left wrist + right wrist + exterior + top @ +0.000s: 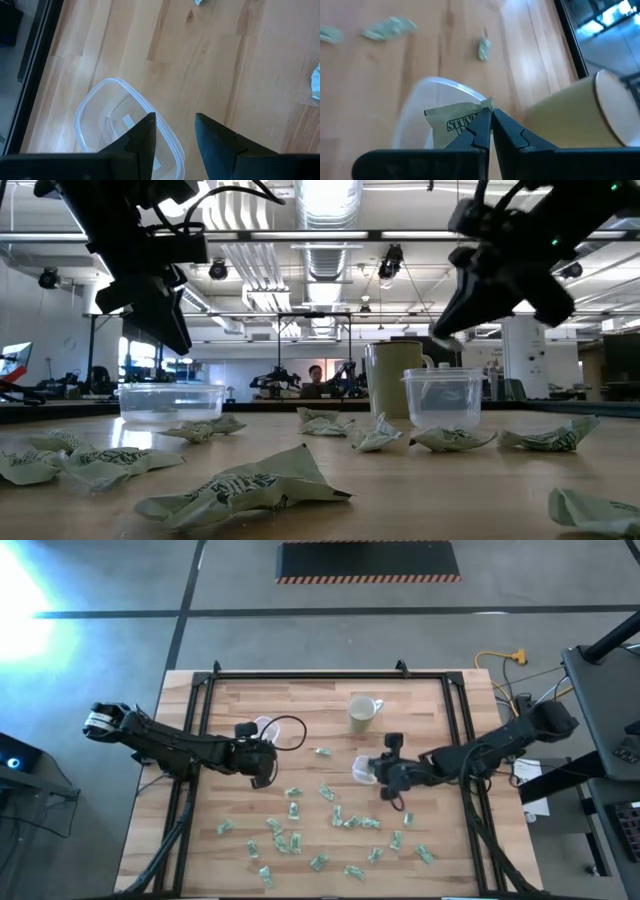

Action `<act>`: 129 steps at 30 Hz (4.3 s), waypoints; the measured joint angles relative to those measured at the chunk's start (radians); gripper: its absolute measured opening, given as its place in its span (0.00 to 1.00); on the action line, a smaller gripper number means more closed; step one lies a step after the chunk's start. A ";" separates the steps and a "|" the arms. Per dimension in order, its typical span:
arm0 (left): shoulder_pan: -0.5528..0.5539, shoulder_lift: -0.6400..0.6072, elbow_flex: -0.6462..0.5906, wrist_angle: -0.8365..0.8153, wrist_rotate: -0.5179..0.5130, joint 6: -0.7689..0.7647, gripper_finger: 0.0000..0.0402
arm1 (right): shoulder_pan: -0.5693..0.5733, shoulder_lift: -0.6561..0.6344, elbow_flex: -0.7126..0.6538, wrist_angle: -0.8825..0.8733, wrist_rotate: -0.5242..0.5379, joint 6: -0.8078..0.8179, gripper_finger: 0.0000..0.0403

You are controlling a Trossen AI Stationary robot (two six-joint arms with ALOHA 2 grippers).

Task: Pick and place Stevia / Truvia into bins
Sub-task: Put the stevia packet into the right transparent container, then put the stevia packet into the left transparent container

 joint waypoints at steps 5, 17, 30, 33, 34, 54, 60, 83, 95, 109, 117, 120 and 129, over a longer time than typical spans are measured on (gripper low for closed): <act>0.000 0.000 0.000 0.000 0.001 0.000 0.30 | -0.042 0.055 -0.001 0.003 -0.008 -0.004 0.02; -0.001 0.000 0.000 0.000 0.003 -0.003 0.30 | -0.042 0.048 -0.002 0.010 -0.067 0.001 0.08; -0.001 0.000 -0.001 0.134 0.010 0.083 0.30 | -0.031 0.003 0.002 -0.003 -0.063 -0.056 0.31; 0.000 0.014 -0.005 0.301 0.037 0.220 0.30 | -0.023 -0.035 0.011 -0.032 -0.062 -0.059 0.32; 0.000 0.024 -0.005 0.363 0.060 0.282 0.30 | -0.017 -0.047 0.016 -0.039 -0.061 -0.059 0.32; 0.222 0.438 0.198 0.568 0.350 0.576 0.30 | 0.195 -0.305 0.003 -0.049 -0.061 -0.089 0.24; 0.295 0.506 0.235 0.539 0.413 0.574 0.30 | 0.208 -0.318 -0.008 -0.046 -0.061 -0.083 0.22; 0.325 0.576 0.235 0.553 0.471 0.578 0.30 | 0.207 -0.298 -0.011 -0.046 -0.061 -0.051 0.18; 0.330 0.576 0.235 0.549 0.397 0.578 0.12 | 0.207 -0.298 -0.011 -0.047 -0.061 -0.051 0.16; 0.312 0.505 0.233 0.539 0.329 0.576 0.00 | 0.207 -0.298 -0.017 -0.048 -0.061 -0.044 0.16; 0.293 0.469 0.222 0.532 0.332 0.577 0.00 | 0.207 -0.298 -0.017 -0.047 -0.061 -0.043 0.15; 0.293 0.481 0.222 0.555 0.331 0.593 0.00 | 0.207 -0.298 -0.017 -0.047 -0.061 -0.038 0.15; 0.294 0.533 0.222 0.602 0.329 0.660 0.16 | 0.207 -0.298 -0.019 -0.048 -0.061 -0.036 0.15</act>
